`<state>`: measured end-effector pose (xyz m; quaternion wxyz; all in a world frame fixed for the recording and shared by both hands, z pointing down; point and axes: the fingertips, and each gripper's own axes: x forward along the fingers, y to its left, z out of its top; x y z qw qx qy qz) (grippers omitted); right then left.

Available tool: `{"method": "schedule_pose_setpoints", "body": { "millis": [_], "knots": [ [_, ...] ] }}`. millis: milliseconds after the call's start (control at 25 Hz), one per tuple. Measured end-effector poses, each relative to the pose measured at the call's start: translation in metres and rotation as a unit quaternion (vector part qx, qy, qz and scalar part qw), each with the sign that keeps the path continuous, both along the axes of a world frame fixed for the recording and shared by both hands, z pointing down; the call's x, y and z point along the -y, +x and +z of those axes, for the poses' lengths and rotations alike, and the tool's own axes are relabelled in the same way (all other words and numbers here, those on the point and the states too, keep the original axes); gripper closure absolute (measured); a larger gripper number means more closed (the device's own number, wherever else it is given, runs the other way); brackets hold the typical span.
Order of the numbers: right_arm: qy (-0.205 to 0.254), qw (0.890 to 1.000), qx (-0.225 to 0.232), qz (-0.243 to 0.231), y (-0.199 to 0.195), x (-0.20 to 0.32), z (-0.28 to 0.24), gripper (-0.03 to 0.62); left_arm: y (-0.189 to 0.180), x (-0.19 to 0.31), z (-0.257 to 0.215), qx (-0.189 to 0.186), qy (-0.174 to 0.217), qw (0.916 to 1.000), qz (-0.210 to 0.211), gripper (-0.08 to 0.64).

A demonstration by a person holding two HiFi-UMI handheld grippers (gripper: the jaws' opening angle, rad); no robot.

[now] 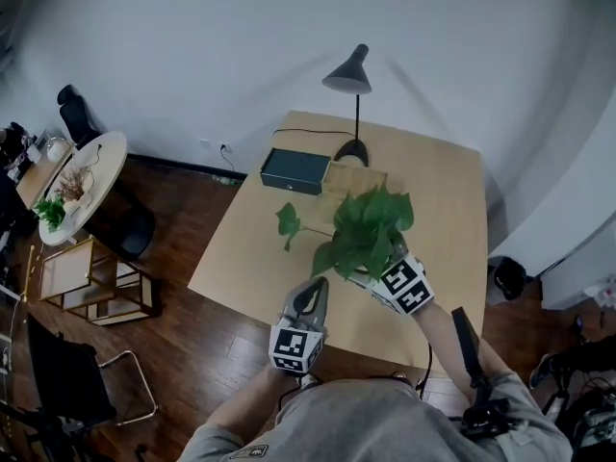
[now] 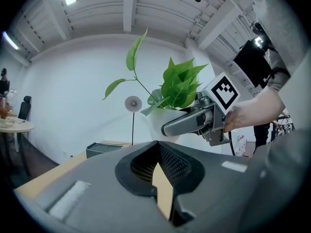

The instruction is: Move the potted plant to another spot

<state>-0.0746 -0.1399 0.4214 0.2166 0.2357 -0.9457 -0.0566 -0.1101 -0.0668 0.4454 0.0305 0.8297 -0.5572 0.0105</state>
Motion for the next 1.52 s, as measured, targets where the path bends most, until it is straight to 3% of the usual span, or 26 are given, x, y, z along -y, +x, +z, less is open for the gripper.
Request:
{"method": "schedule_pose_setpoints", "body": {
  "millis": [280, 440, 840, 1200, 1520],
  "knots": [
    [-0.004, 1.0, 0.01, -0.006, -0.089, -0.005, 0.006, 0.112, -0.091, -0.008, 0.005, 0.007, 0.003, 0.9998, -0.018, 0.566],
    [-0.012, 1.0, 0.007, -0.018, -0.122, -0.012, 0.013, 0.112, -0.124, -0.011, 0.009, 0.001, -0.001, 0.9993, -0.038, 0.566],
    [-0.033, 0.998, 0.017, -0.042, -0.166, 0.017, 0.031, 0.112, -0.159, 0.014, 0.017, -0.003, -0.024, 0.9976, -0.064, 0.566],
    [-0.045, 0.997, 0.032, -0.055, -0.193, 0.06, 0.048, 0.112, -0.184, 0.065, 0.029, 0.021, -0.048, 0.9957, -0.077, 0.566],
    [-0.063, 0.997, 0.018, -0.031, -0.22, 0.083, 0.077, 0.112, -0.216, 0.092, 0.05, 0.018, -0.073, 0.9955, -0.058, 0.566]
  ]
}}
